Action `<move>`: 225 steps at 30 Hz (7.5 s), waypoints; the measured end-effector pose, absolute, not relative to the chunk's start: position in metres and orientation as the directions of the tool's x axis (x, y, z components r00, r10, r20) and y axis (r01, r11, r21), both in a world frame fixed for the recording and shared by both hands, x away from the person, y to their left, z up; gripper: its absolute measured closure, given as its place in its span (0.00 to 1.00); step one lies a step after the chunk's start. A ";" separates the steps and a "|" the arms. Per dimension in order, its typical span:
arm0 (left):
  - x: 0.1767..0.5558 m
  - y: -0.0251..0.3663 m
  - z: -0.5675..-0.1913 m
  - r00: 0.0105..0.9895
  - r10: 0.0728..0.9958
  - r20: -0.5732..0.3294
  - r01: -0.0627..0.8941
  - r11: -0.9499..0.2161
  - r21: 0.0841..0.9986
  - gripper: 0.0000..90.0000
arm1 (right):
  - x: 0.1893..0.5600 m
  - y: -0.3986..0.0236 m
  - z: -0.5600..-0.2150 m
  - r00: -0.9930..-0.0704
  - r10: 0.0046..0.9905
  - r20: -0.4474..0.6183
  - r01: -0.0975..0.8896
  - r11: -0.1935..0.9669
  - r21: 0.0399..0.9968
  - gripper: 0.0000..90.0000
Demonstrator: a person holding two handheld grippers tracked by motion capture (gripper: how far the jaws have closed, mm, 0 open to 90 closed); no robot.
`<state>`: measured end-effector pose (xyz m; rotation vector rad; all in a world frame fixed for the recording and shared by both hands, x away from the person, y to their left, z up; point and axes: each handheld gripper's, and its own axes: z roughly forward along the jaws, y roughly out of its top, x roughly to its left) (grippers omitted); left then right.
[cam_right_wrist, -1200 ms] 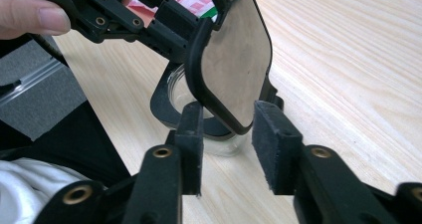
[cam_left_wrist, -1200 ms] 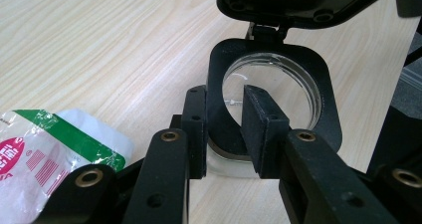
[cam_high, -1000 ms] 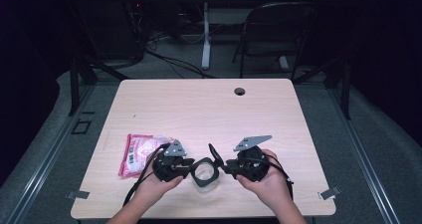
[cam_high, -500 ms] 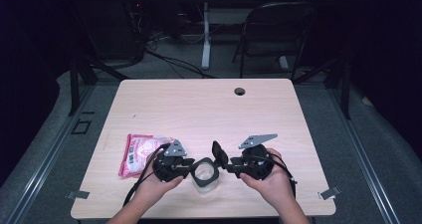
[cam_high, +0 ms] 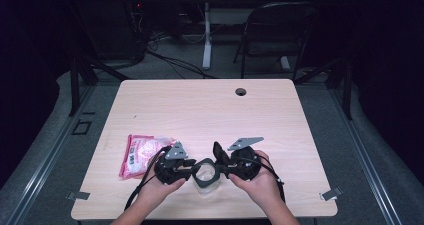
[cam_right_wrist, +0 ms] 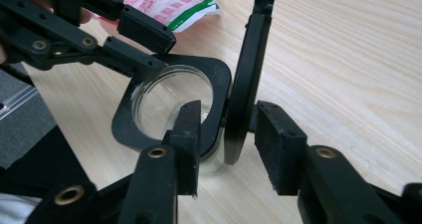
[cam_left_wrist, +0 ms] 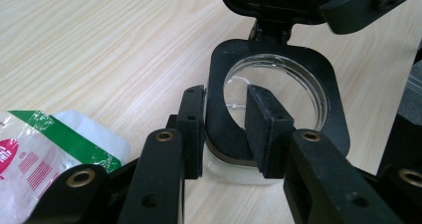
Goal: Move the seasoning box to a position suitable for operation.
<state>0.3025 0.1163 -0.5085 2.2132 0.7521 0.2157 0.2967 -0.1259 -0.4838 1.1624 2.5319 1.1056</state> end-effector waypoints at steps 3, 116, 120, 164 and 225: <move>0.302 0.118 -0.509 0.805 0.589 -0.075 0.447 -0.517 0.730 0.69 | 0.299 -0.125 -0.487 -0.690 0.705 0.162 0.600 0.432 0.674 0.74; 0.320 0.183 -0.557 0.654 0.740 0.153 0.521 -0.589 0.618 0.37 | 0.325 -0.168 -0.475 -0.580 0.785 0.219 0.644 0.277 0.713 0.69; 0.322 0.186 -0.559 0.640 0.751 0.163 0.524 -0.582 0.621 0.41 | 0.325 -0.167 -0.475 -0.578 0.785 0.220 0.646 0.277 0.712 0.69; 0.336 0.200 -0.549 0.593 0.801 0.082 0.567 -0.487 0.664 0.73 | 0.321 -0.170 -0.477 -0.576 0.788 0.220 0.643 0.270 0.716 0.69; 0.367 0.210 -0.554 0.580 0.813 -0.051 0.640 -0.416 0.646 1.00 | 0.304 -0.184 -0.480 -0.543 0.812 0.212 0.653 0.250 0.715 0.69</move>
